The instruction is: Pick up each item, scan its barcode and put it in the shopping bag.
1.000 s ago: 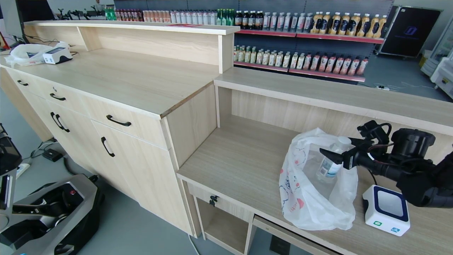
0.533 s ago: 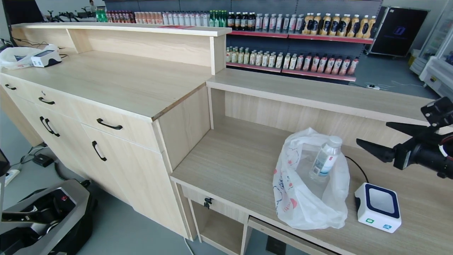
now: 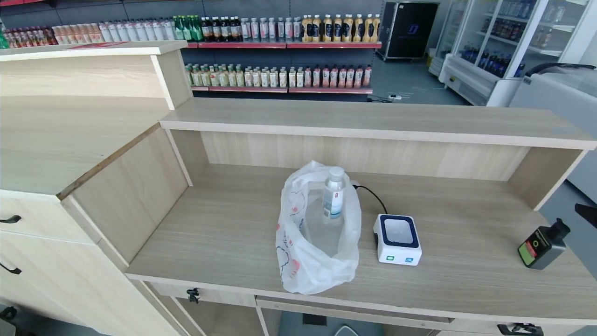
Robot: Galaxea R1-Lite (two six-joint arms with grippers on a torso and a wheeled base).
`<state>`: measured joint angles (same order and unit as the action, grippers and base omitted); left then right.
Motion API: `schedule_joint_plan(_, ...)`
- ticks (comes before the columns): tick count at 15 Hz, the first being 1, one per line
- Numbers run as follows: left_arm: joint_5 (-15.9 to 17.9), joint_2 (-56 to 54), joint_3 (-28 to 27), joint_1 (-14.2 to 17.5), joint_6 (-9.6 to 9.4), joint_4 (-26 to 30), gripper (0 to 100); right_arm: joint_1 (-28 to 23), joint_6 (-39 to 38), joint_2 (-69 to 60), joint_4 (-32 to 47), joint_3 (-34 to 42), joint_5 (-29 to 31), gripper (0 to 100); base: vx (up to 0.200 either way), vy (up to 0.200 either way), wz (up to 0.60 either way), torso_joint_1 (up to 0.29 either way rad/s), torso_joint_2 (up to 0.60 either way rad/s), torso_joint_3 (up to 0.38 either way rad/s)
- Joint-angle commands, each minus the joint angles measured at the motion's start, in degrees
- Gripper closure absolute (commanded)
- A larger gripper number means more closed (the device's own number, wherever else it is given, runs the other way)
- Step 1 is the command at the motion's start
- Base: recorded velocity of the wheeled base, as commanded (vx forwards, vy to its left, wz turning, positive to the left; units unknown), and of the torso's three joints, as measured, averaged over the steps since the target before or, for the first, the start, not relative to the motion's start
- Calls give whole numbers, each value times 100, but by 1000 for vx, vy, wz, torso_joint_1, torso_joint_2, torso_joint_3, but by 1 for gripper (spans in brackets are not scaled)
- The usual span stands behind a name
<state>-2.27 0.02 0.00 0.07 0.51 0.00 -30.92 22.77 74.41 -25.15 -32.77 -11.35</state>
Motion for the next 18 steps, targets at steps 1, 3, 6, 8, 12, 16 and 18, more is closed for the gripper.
schedule_joint_plan(1, -2, -2, 0, 1, 2, 0, 0, -820, 403, 847, -298, -63, -8, 0, 0, 0, -600, 2, -2, -2)
schedule_joint_plan(3, -2, -2, 0, 1, 2, 0, 0, -1039, 316, 1568, -1159, 60, -43, 0, 0, 0, 0, 0, 0, 0)
schedule_joint_plan(6, -2, -2, 0, 1, 2, 0, 0, -1567, 456, 2429, -1704, 95, -509, 0, 0, 0, 0, 0, 0, 0)
schedule_joint_plan(8, -2, -2, 0, 1, 2, 0, 0, -1892, 922, 2833, -1748, 86, -922, 0, 0, 0, 0, 0, 0, 0)
schedule_joint_plan(12, -2, -2, 0, 1, 2, 0, 0, -2059, 904, 3369, -2222, 60, -1660, 0, 0, 0, 0, 0, 0, 0)
schedule_joint_plan(16, -2, -2, 0, 1, 2, 0, 0, -1989, 395, 3703, -2451, -195, -2064, 0, 0, 0, 0, 0, 0, 0)
schedule_joint_plan(18, -2, -2, 0, 1, 2, 0, 0, -1848, 210, 3835, -2451, -388, -2346, 0, 0, 0, 0, 0, 0, 0)
